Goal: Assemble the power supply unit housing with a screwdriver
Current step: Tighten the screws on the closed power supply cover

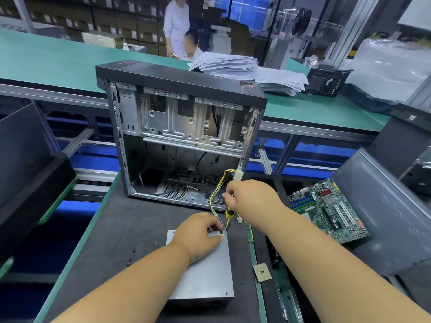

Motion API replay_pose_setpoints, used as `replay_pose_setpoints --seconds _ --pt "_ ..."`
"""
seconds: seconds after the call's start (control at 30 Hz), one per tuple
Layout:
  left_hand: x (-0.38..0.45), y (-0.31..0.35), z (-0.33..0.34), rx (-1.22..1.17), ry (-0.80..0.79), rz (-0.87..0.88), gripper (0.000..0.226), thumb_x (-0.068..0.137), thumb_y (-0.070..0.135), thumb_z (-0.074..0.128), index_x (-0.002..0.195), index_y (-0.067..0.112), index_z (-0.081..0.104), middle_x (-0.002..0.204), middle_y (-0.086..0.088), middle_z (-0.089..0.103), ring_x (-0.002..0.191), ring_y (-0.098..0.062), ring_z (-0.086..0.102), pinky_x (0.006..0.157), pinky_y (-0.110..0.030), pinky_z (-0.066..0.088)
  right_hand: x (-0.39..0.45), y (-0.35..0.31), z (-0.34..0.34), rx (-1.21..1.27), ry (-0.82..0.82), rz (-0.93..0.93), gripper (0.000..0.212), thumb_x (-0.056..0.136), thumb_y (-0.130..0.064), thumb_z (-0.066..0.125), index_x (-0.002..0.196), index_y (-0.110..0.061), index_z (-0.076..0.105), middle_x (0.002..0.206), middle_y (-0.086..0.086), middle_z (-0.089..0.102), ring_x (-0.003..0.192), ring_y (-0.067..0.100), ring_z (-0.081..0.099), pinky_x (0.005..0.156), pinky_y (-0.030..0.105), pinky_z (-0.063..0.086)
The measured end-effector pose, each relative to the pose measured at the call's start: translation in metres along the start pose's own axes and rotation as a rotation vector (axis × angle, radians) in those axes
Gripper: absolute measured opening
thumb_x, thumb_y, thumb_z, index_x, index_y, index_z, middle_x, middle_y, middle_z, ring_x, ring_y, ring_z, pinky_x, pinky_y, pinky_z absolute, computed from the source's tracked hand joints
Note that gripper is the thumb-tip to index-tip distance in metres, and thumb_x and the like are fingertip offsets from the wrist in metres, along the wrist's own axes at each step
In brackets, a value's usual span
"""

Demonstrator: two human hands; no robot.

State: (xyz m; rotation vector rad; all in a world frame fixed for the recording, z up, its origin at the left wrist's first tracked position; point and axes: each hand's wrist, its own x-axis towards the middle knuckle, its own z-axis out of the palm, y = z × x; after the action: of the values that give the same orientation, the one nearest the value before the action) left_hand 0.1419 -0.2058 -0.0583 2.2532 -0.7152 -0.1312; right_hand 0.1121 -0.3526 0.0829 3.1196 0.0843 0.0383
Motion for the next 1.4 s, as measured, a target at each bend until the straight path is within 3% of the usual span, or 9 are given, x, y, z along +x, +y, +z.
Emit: replay_pose_setpoints --seconds 0.13,0.3,0.4,0.5,0.7,0.93,1.13,1.3,1.4 --pt "0.001 -0.001 0.000 -0.008 0.001 0.010 0.008 0.075 0.034 0.070 0.081 0.031 0.064 0.080 0.021 0.057 0.084 0.004 0.050 0.071 -0.013 0.040 -0.002 -0.001 0.004 -0.033 0.033 0.039 0.031 0.103 -0.042 0.035 0.084 -0.021 0.050 0.066 -0.006 0.045 0.071 0.020 0.050 0.054 0.030 0.036" --pt "0.001 -0.002 0.001 -0.010 0.000 0.023 0.009 0.075 0.033 0.070 0.081 0.030 0.064 0.081 0.019 0.057 0.085 0.001 0.051 0.073 -0.016 0.043 -0.002 0.000 -0.004 0.200 -0.037 0.012 0.019 0.094 -0.027 0.046 0.106 -0.020 0.058 0.097 0.002 0.059 0.086 0.023 0.056 0.068 0.036 0.048" --pt "0.001 -0.002 0.001 -0.016 -0.003 0.021 0.010 0.075 0.033 0.070 0.083 0.029 0.066 0.082 0.019 0.057 0.085 0.002 0.051 0.075 -0.018 0.044 -0.001 0.001 0.000 0.073 0.010 0.019 0.019 0.101 -0.035 0.042 0.102 -0.024 0.057 0.080 -0.003 0.061 0.081 0.022 0.057 0.059 0.032 0.041" --pt "0.001 -0.003 0.001 -0.024 -0.004 0.014 0.010 0.074 0.033 0.070 0.083 0.030 0.066 0.082 0.020 0.057 0.085 0.003 0.051 0.073 -0.013 0.042 -0.001 0.001 0.007 -0.046 0.043 0.059 0.029 0.103 -0.042 0.034 0.088 -0.023 0.049 0.066 -0.007 0.045 0.072 0.021 0.052 0.055 0.031 0.036" --pt "0.002 -0.004 0.001 -0.010 -0.019 0.013 0.009 0.074 0.035 0.069 0.079 0.035 0.061 0.081 0.021 0.056 0.086 0.007 0.050 0.069 -0.008 0.036 -0.001 -0.001 0.002 0.171 0.003 -0.005 0.019 0.093 -0.025 0.047 0.109 -0.018 0.054 0.096 0.003 0.056 0.085 0.024 0.053 0.069 0.038 0.050" --pt "0.001 -0.004 0.001 -0.012 -0.027 0.001 0.009 0.074 0.037 0.068 0.079 0.038 0.060 0.083 0.021 0.057 0.086 0.004 0.051 0.072 -0.014 0.040 0.001 -0.001 0.008 -0.010 0.046 0.070 0.032 0.101 -0.044 0.037 0.102 -0.020 0.058 0.071 -0.006 0.049 0.076 0.022 0.053 0.058 0.031 0.039" --pt "0.002 -0.005 0.003 -0.015 -0.009 0.016 0.009 0.074 0.035 0.069 0.080 0.032 0.063 0.083 0.019 0.058 0.086 0.000 0.052 0.075 -0.019 0.044 -0.001 -0.002 0.000 0.144 0.008 0.006 0.030 0.096 -0.027 0.044 0.122 -0.019 0.058 0.113 0.004 0.055 0.103 0.025 0.052 0.080 0.038 0.049" --pt "0.002 -0.006 0.003 -0.013 -0.009 0.010 0.012 0.072 0.037 0.068 0.082 0.031 0.065 0.084 0.018 0.059 0.086 0.000 0.052 0.076 -0.021 0.047 -0.003 -0.006 0.003 0.057 0.022 0.039 0.025 0.102 -0.042 0.038 0.105 -0.023 0.056 0.085 -0.001 0.065 0.081 0.023 0.059 0.066 0.034 0.051" --pt "0.002 -0.005 0.003 -0.018 -0.008 0.015 0.011 0.073 0.035 0.069 0.082 0.030 0.065 0.084 0.017 0.059 0.086 0.000 0.052 0.077 -0.022 0.046 -0.002 -0.007 0.002 0.127 0.030 0.058 0.018 0.097 -0.033 0.041 0.105 -0.019 0.048 0.083 0.002 0.059 0.077 0.026 0.057 0.062 0.035 0.046"
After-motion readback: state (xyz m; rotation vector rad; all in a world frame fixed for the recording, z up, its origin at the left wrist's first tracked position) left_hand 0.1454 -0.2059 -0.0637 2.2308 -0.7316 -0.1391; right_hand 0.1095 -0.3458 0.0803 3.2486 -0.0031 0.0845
